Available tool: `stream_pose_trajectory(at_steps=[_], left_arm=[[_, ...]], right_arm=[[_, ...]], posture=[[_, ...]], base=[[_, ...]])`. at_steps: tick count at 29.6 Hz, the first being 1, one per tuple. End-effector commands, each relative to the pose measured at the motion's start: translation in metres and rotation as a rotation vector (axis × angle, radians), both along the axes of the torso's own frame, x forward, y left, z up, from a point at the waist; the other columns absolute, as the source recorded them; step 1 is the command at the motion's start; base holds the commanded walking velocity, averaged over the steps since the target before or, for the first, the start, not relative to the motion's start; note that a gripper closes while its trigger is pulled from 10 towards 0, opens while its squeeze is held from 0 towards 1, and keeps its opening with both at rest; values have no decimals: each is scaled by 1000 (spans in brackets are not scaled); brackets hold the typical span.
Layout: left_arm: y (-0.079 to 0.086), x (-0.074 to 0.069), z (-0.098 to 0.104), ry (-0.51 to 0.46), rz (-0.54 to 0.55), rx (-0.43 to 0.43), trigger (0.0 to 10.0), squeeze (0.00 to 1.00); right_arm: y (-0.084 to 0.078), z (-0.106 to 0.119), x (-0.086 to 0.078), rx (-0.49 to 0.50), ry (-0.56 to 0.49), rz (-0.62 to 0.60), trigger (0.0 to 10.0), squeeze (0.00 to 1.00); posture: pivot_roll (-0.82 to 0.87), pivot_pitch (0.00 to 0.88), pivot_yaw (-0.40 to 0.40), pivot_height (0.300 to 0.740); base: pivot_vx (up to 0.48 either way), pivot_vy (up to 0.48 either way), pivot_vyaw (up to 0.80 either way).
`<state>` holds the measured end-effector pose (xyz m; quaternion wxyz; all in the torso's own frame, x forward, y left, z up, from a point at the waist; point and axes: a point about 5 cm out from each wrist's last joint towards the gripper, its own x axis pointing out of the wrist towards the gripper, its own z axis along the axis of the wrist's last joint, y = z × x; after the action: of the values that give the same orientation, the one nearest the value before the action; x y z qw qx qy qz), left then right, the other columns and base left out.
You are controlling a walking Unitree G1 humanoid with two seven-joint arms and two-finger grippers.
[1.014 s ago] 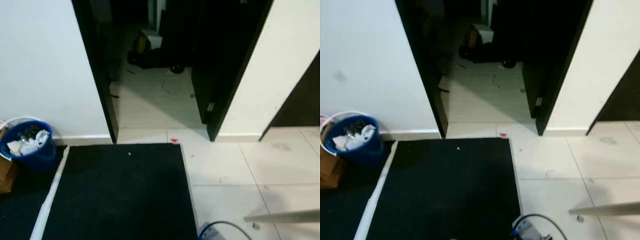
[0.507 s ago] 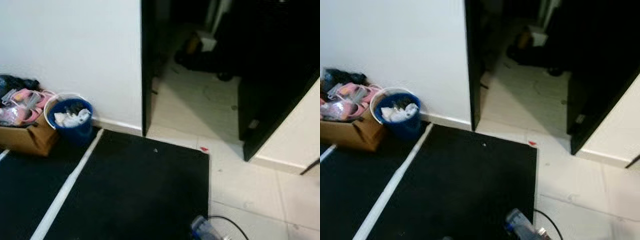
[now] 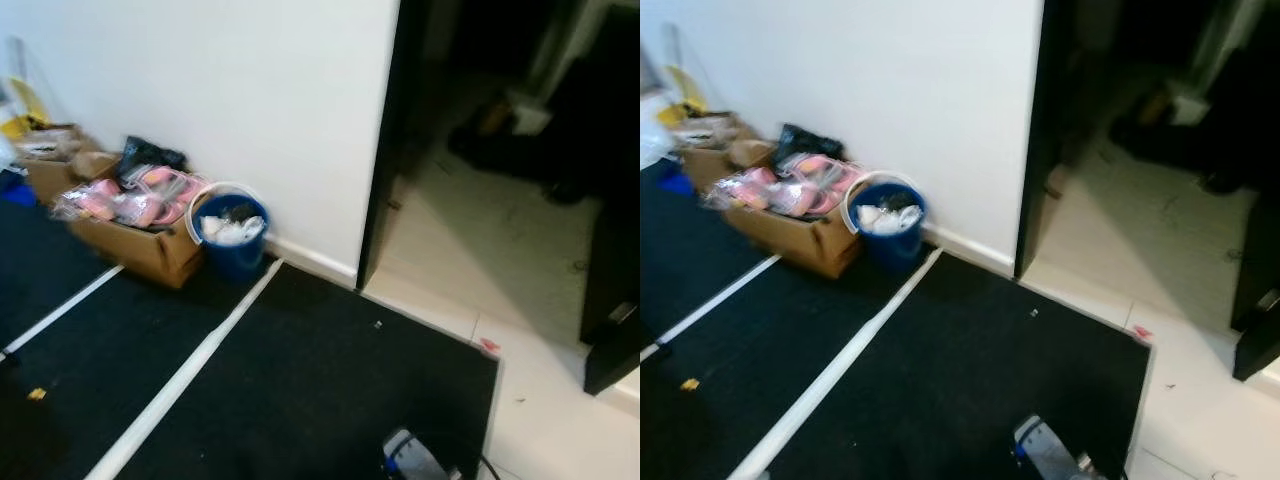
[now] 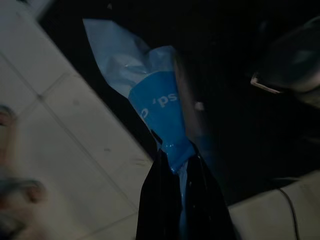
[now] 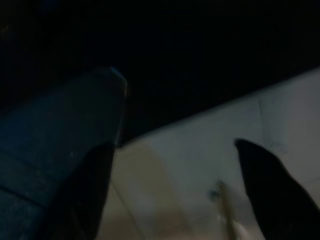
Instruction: Picking trash to rubbish bin
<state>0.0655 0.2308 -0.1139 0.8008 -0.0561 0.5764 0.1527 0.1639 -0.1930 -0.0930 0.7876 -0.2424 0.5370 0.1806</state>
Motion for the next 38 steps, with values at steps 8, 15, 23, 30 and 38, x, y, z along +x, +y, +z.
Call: stream_pose_trajectory(at_steps=[8,15,23,30,38], left_arm=[[2,5,2,-17,-6,11,10000,0],[2,5,2,-17,-11,13,10000,0],[2,6,2,-18,-13,16,10000,0],[2,7,2,-19,-12,14,10000,0],[2,8,2,-25,-2,15,10000,0]], right_arm=[[7,-1,0,25,-2,-18,10000,0],[8,-1,0,30,-3,-25,10000,0],[9,-1,0,38,-7,-39,10000,0],[10,-1,0,47,-8,-45,10000,0],[10,-1,0,49,-9,-51,10000,0]], posture=[[90,43,18,740],[90,45,21,740],[92,45,22,740],[95,44,23,740],[97,44,22,740]], base=[[0,0,756],[0,0,756],[0,0,755],[0,0,741],[0,0,726]])
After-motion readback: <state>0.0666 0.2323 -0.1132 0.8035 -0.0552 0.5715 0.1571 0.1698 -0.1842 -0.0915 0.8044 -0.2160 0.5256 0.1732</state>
